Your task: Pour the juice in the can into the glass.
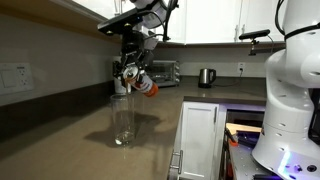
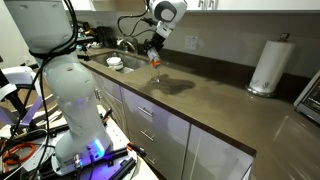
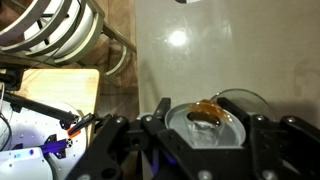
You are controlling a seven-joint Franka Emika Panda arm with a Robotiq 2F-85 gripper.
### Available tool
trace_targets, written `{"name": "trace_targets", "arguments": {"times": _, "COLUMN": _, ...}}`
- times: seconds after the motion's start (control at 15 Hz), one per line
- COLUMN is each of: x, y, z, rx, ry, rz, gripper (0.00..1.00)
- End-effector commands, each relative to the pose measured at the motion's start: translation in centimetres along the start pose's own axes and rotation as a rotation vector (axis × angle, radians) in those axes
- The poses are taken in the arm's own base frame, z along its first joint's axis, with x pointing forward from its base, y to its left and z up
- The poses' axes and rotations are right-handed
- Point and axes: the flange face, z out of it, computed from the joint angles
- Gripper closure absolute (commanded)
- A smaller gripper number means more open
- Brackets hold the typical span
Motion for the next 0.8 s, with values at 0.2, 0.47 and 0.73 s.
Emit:
{"name": "trace_targets", "arguments": {"times": 0.2, "x": -1.4, "y": 0.0, "z": -0.7, "rx": 0.007, "ry": 0.085, "rz": 0.074, "gripper": 0.73}}
{"name": "trace_targets", "arguments": {"times": 0.47, "x": -0.7, "y": 0.0, "z": -1.1, "rx": 0.007, "ry": 0.108, "rz": 0.091, "gripper": 0.73}}
{"name": "trace_targets", "arguments": {"times": 0.73, "x": -0.1, "y": -0.2, "z": -1.6, "rx": 0.012, "ry": 0.122, "rz": 0.09, "gripper": 0.73}}
